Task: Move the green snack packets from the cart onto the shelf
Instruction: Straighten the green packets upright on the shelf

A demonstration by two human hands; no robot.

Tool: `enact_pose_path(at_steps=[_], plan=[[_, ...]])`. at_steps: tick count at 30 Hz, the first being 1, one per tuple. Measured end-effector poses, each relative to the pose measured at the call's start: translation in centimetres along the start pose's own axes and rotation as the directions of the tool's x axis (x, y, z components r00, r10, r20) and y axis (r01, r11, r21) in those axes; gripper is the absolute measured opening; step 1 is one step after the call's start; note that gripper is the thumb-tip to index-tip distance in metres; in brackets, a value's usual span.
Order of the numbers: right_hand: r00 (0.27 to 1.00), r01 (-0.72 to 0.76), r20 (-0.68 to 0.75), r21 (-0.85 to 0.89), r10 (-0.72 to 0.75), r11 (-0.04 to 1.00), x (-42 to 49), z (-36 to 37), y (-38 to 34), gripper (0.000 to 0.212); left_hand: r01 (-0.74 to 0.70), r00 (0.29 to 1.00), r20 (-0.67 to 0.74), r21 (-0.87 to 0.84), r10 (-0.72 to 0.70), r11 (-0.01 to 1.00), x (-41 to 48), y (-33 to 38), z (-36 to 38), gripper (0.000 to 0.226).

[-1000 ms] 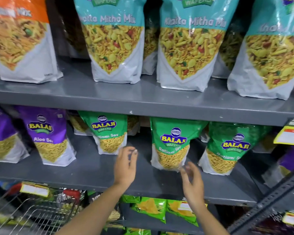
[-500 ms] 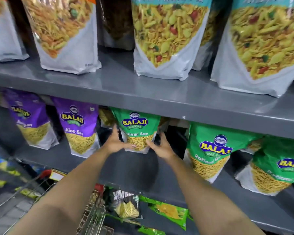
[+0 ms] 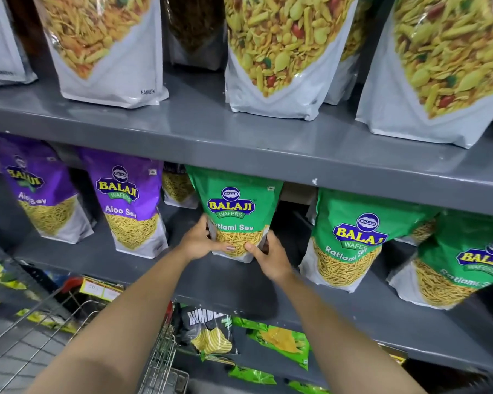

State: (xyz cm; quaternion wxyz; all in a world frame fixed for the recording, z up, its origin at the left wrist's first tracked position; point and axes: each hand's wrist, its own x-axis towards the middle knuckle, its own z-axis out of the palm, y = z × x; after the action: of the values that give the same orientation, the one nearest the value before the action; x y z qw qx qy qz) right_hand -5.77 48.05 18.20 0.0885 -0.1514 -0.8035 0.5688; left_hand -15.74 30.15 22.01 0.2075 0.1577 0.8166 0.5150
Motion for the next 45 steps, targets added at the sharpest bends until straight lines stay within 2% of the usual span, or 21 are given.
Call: enact_pose_path(at_steps=[5, 10, 18, 20, 24, 27, 29, 30, 31, 32, 33, 34, 35, 36, 37, 38, 40, 41, 43, 45], plan=[[0.999, 0.033, -0.021, 0.014, -0.032, 0.999, -2.5, -0.3, 0.1, 0.047, 0.002, 1.000, -0.029, 0.077, 0.000, 0.997, -2.3, 0.3, 0.8, 0.090], [0.999, 0.040, 0.003, 0.044, -0.040, 0.998, -3.7, -0.6, -0.3, 0.040, 0.000, 0.999, -0.050, 0.080, 0.004, 0.997, -3.6, 0.4, 1.3, 0.091], [1.000, 0.004, 0.022, 0.108, -0.007, 0.994, -4.2, -0.3, -0.8, 0.044, 0.011, 0.999, -0.047, 0.058, -0.008, 0.998, -3.6, 0.4, 1.7, 0.091], [0.999, -0.012, 0.042, 0.123, 0.007, 0.992, -4.3, -0.5, -1.0, 0.053, 0.000, 1.000, -0.030, 0.023, 0.000, 1.000, -3.4, 0.4, 1.8, 0.092], [0.997, -0.064, 0.063, 0.160, 0.055, 0.985, -4.6, -0.9, -1.0, 0.092, -0.030, 0.995, -0.092, -0.013, 0.029, 0.999, -3.6, 0.0, 2.0, 0.095], [0.994, -0.106, 0.036, 0.102, 0.103, 0.989, -6.5, -1.8, -1.4, 0.103, -0.096, 0.977, -0.194, -0.006, 0.093, 0.995, -4.5, -0.3, 2.4, 0.116], [0.994, -0.078, -0.071, 0.098, 0.085, 0.992, -8.2, -2.7, -1.4, 0.090, -0.072, 0.936, -0.343, 0.029, 0.077, 0.997, -6.7, 0.3, 3.6, 0.113], [0.984, -0.026, -0.176, 0.092, 0.042, 0.995, -9.1, -3.2, -1.1, 0.076, -0.096, 0.875, -0.468, 0.081, 0.123, 0.992, -8.2, 0.6, 4.4, 0.098], [0.951, 0.037, -0.310, 0.083, -0.009, 0.996, -10.1, -3.8, -0.9, 0.059, -0.157, 0.783, -0.580, 0.166, 0.225, 0.974, -9.7, 1.0, 5.5, 0.076], [0.889, 0.086, -0.456, 0.075, -0.043, 0.993, -11.2, -4.5, -0.8, 0.042, -0.241, 0.696, -0.629, 0.249, 0.346, 0.938, -11.3, 1.5, 6.6, 0.055], [0.804, 0.125, -0.592, 0.076, -0.056, 0.989, -12.0, -5.4, -0.6, 0.030, -0.339, 0.652, -0.605, 0.306, 0.457, 0.889, -12.5, 2.0, 8.0, 0.039], [0.708, 0.152, -0.704, 0.067, -0.061, 0.986, -12.6, -6.7, -0.2, 0.027, -0.428, 0.661, -0.515, 0.337, 0.545, 0.838, -13.3, 2.4, 9.5, 0.031], [0.622, 0.170, -0.780, 0.052, -0.066, 0.984, -13.1, -8.1, 0.2, 0.028, -0.494, 0.696, -0.396, 0.342, 0.600, 0.799, -13.6, 3.1, 11.1, 0.030], [0.567, 0.173, -0.820, 0.034, -0.071, 0.984, -13.2, -9.6, 0.7, 0.032, -0.518, 0.743, -0.280, 0.333, 0.608, 0.788, -13.3, 3.7, 12.7, 0.036], [0.558, 0.146, -0.827, 0.017, -0.068, 0.989, -13.1, -11.1, 1.4, 0.040, -0.517, 0.790, -0.177, 0.321, 0.587, 0.793, -12.4, 4.3, 14.2, 0.051], [0.594, 0.096, -0.803, 0.014, -0.046, 0.995, -12.8, -12.4, 1.9, 0.050, -0.495, 0.837, -0.085, 0.301, 0.540, 0.815, -11.2, 5.0, 15.4, 0.071], [0.741, -0.018, -0.669, 0.067, 0.058, 0.998, -11.9, -14.6, 3.0, 0.066, -0.432, 0.901, 0.082, 0.218, 0.425, 0.875, -8.6, 6.5, 17.1, 0.112], [0.811, -0.055, -0.573, 0.124, 0.117, 0.991, -11.5, -15.3, 3.2, 0.069, -0.398, 0.915, 0.138, 0.174, 0.378, 0.901, -7.4, 7.0, 17.4, 0.125], [0.892, -0.092, -0.417, 0.211, 0.175, 0.973, -10.9, -16.0, 3.3, 0.069, -0.321, 0.935, 0.204, 0.128, 0.291, 0.939, -5.5, 8.0, 17.6, 0.130], [0.916, -0.099, -0.364, 0.204, 0.169, 0.974, -10.6, -16.5, 3.2, 0.067, -0.255, 0.955, 0.207, 0.209, 0.212, 0.944, -4.9, 8.6, 17.8, 0.105]])
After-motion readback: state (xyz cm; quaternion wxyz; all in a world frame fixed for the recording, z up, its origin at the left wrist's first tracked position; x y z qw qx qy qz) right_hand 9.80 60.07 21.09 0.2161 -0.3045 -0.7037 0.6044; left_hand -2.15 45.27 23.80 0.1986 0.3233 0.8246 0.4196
